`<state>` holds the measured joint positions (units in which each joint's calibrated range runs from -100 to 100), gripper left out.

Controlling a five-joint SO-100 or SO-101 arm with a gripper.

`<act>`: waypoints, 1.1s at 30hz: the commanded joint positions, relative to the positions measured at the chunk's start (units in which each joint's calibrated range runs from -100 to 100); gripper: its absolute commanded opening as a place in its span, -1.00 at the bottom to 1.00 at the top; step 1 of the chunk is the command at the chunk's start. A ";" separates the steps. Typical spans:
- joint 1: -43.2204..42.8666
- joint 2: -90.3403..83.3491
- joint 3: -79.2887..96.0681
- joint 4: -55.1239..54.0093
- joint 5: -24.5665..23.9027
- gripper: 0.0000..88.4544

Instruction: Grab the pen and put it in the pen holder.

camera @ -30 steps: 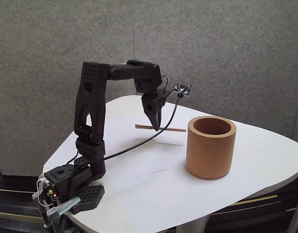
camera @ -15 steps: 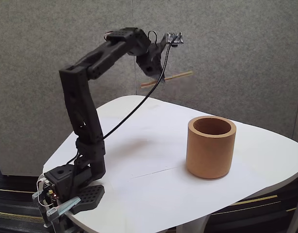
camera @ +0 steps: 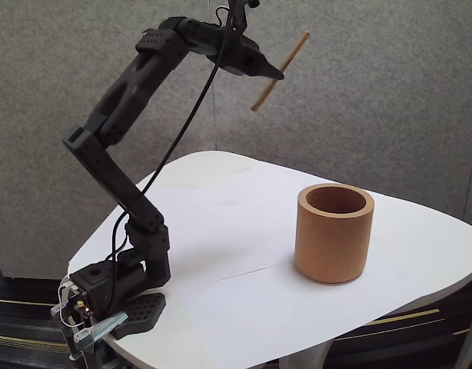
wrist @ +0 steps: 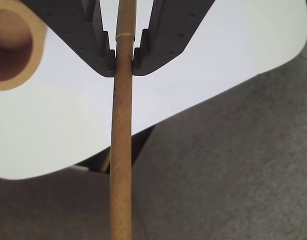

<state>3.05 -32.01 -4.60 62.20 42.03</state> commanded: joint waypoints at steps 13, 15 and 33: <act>11.74 -3.58 17.42 -18.73 8.17 -0.99; 11.89 -6.42 24.37 -25.59 8.22 -0.99; 15.84 -13.99 56.77 -60.08 14.22 -0.99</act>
<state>17.00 -44.45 52.89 6.44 55.56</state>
